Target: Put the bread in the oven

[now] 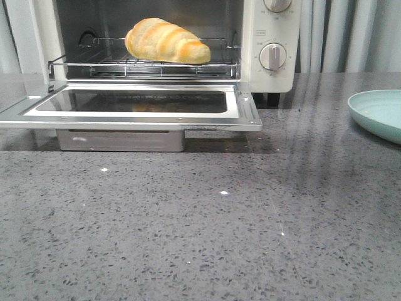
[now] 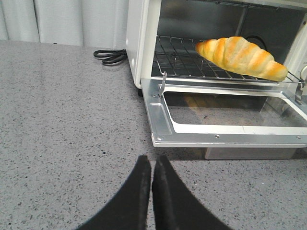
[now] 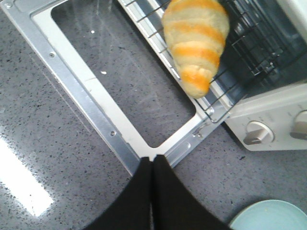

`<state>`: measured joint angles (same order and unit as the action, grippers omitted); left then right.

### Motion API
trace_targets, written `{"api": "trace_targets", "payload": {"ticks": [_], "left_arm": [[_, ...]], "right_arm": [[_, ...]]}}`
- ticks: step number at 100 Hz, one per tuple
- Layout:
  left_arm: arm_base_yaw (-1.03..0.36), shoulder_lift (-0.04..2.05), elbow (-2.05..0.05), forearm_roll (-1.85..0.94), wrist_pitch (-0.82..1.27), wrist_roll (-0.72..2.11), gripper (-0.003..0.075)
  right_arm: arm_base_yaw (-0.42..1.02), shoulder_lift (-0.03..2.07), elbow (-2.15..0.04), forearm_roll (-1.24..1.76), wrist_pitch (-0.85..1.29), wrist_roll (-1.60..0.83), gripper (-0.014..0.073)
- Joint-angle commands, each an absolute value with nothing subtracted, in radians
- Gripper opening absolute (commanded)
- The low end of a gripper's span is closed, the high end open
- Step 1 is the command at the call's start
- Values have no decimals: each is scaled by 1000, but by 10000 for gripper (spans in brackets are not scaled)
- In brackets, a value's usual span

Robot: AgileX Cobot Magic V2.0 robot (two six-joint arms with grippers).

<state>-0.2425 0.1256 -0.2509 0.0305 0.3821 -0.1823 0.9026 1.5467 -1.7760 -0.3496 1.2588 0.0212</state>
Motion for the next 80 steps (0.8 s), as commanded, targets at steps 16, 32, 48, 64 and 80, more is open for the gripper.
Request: {"api": "trace_targets", "payload": {"ticks": [16, 32, 48, 64, 80], "left_arm": [[-238, 136, -276, 23, 304, -190, -22], [-238, 136, -276, 23, 304, -190, -21], [-238, 136, -276, 23, 304, -190, -22], [-238, 136, -276, 23, 304, -190, -21], [-238, 136, -276, 23, 304, -190, -22]], "right_arm": [[826, 1438, -1775, -374, 1260, 31, -68], [751, 1357, -1678, -377, 1260, 54, -68], [669, 1260, -1536, -377, 1235, 141, -68], [606, 1154, -1347, -377, 1117, 146, -68], [522, 1038, -1131, -340, 931, 146, -68]]}}
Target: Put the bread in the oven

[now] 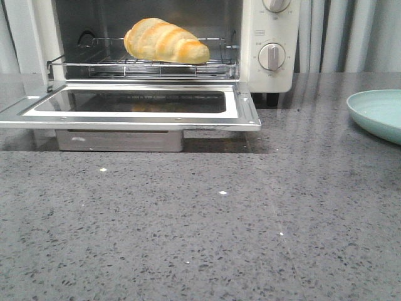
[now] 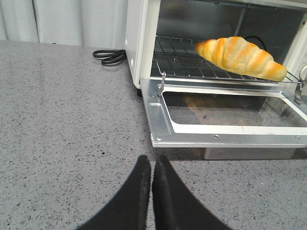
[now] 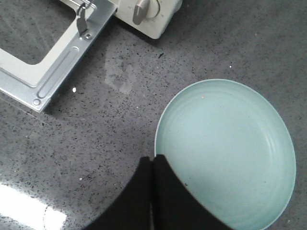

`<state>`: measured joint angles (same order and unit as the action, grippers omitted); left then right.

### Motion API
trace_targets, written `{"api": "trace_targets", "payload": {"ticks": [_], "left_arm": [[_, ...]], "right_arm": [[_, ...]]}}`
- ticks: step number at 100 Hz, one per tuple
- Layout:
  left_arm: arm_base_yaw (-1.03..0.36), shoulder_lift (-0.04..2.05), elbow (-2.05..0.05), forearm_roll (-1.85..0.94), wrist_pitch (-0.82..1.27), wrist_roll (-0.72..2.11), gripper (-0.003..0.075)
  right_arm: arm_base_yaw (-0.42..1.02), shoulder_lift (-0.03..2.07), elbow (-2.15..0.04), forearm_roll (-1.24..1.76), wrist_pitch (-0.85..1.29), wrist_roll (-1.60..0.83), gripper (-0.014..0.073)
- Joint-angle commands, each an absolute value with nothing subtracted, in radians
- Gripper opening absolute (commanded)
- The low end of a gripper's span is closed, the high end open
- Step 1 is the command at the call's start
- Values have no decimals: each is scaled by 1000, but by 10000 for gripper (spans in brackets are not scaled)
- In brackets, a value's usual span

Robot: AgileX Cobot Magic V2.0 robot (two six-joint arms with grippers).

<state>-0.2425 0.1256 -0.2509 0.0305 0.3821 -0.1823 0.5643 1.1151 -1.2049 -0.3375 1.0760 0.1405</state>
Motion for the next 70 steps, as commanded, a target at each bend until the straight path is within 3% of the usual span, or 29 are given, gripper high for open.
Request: {"api": "trace_targets", "payload": {"ticks": [1, 70], "left_arm": [[-238, 136, -276, 23, 304, -190, -22], [-238, 136, -276, 23, 304, -190, -21]], "right_arm": [[513, 1033, -1121, -333, 924, 146, -68], [217, 527, -410, -71, 375, 154, -68]]}}
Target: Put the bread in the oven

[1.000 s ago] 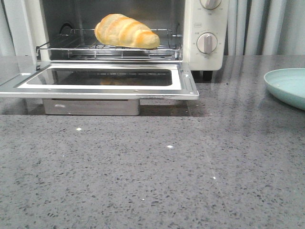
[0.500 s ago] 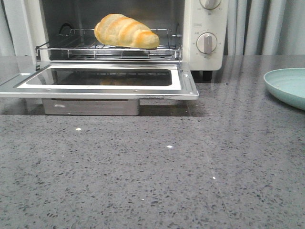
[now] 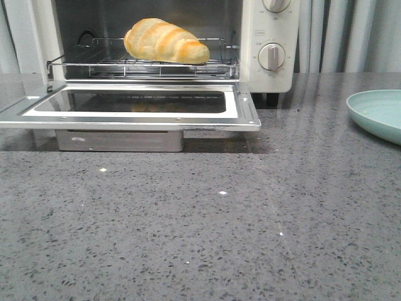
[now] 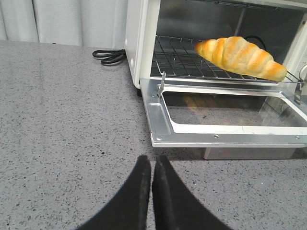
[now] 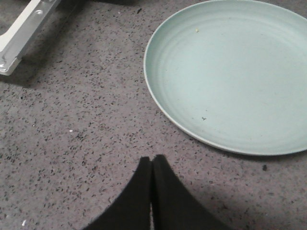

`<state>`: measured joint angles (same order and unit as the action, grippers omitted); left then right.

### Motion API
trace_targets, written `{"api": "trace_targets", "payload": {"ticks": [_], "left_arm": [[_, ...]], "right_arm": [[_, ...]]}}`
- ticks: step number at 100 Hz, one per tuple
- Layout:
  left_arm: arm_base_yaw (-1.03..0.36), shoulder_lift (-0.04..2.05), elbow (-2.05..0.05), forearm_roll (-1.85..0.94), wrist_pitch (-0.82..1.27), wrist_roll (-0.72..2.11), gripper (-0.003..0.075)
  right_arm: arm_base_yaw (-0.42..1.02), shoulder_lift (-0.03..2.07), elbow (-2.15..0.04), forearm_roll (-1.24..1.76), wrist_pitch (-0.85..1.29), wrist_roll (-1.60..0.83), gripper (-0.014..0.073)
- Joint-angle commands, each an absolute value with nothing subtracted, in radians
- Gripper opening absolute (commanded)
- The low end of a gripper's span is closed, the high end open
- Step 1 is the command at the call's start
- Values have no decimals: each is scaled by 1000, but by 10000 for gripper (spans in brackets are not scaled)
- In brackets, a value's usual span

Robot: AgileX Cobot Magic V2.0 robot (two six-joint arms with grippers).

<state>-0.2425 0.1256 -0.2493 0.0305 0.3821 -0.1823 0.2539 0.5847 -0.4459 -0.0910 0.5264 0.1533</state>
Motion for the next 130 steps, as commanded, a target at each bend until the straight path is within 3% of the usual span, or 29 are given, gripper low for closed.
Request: {"api": "trace_targets", "payload": {"ticks": [1, 35, 83, 130], "left_arm": [[-238, 136, -276, 23, 304, -190, -21], [-238, 136, -276, 23, 304, -190, -21], [-238, 136, -276, 23, 304, -190, -21], [-238, 136, -276, 23, 304, -190, -21]], "right_arm": [[214, 522, -403, -69, 375, 154, -68], [107, 294, -192, -44, 199, 154, -68], [-28, 168, -113, -40, 192, 154, -68], [-34, 66, 33, -40, 97, 154, -68]]}}
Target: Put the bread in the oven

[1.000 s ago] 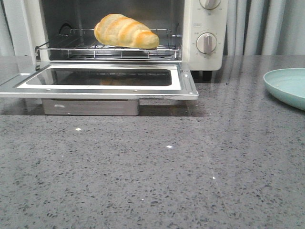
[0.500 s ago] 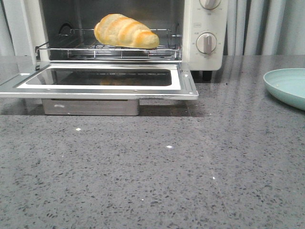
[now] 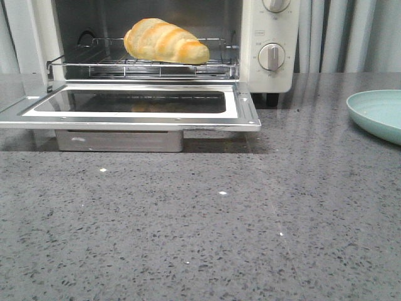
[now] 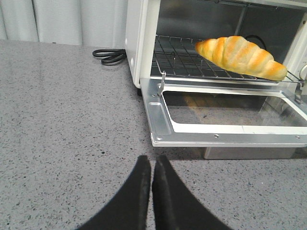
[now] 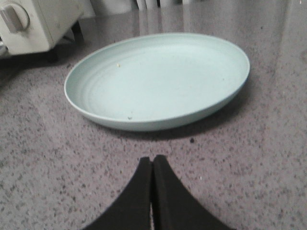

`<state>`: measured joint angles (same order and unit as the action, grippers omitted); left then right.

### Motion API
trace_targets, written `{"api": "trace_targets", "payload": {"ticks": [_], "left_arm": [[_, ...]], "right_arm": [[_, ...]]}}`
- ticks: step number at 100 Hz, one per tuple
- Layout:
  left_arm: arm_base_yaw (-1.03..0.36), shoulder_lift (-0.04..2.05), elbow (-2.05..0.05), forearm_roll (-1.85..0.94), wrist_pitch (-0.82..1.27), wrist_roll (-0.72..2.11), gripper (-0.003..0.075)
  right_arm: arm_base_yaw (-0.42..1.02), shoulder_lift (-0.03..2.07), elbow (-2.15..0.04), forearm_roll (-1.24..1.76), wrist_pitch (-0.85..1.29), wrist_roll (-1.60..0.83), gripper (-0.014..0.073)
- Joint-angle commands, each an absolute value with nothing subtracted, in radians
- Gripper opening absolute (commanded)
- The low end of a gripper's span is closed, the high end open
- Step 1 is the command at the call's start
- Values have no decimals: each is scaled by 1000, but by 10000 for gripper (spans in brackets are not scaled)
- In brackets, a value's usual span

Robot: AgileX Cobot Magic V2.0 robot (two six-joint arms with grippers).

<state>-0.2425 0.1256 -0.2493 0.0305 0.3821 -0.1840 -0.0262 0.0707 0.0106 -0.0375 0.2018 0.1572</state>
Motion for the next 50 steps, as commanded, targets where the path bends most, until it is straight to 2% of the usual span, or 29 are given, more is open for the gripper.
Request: {"api": "trace_targets", "payload": {"ticks": [1, 50], "left_arm": [[-238, 136, -276, 23, 304, -190, -22], [-238, 136, -276, 23, 304, -190, -21]], "right_arm": [[-34, 63, 36, -40, 94, 154, -68], [-34, 48, 36, -139, 194, 154, -68]]}}
